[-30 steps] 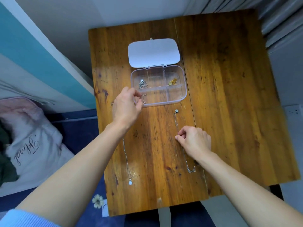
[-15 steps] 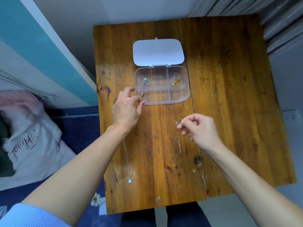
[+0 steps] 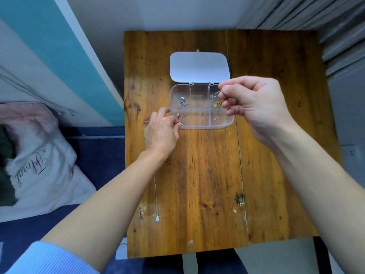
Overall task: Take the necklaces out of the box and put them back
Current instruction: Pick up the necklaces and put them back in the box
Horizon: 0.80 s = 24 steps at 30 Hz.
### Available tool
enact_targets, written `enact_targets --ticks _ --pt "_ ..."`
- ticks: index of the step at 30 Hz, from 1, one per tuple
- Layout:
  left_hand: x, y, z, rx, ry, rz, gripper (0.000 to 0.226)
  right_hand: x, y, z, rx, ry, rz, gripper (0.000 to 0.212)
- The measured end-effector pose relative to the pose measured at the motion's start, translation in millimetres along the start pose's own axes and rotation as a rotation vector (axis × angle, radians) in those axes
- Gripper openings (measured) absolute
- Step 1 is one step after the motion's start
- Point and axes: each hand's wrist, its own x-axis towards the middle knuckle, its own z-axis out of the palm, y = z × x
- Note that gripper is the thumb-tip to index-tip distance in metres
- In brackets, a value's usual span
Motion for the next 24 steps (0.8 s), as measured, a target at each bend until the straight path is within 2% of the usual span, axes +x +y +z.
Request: enact_targets --ticks 7,12,16,20,24 --pt "-0.5 0.0 -1.4 -0.009 -0.007 0.004 0.021 23.9 30.8 13.0 -0.057 0.009 0.108 0.011" --pt "0.0 -0.5 -0.5 -0.004 -0.002 0.004 0.022 31.6 59.2 24.2 -0.162 -0.056 0.256 0.010" --pt "-0.3 -0.3 0.1 -0.007 0.008 0.002 0.023 44.9 78.3 33.6 -0.410 -0.089 0.236 0.014" --pt "-0.4 -0.3 0.3 -0.010 0.028 0.004 0.022 56.7 89.1 41.2 -0.873 -0.113 0.029 0.020" --pt "-0.6 0.9 -1.5 -0.010 0.021 0.014 0.023 60.4 100.1 46.4 -1.084 -0.161 0.016 0.023"
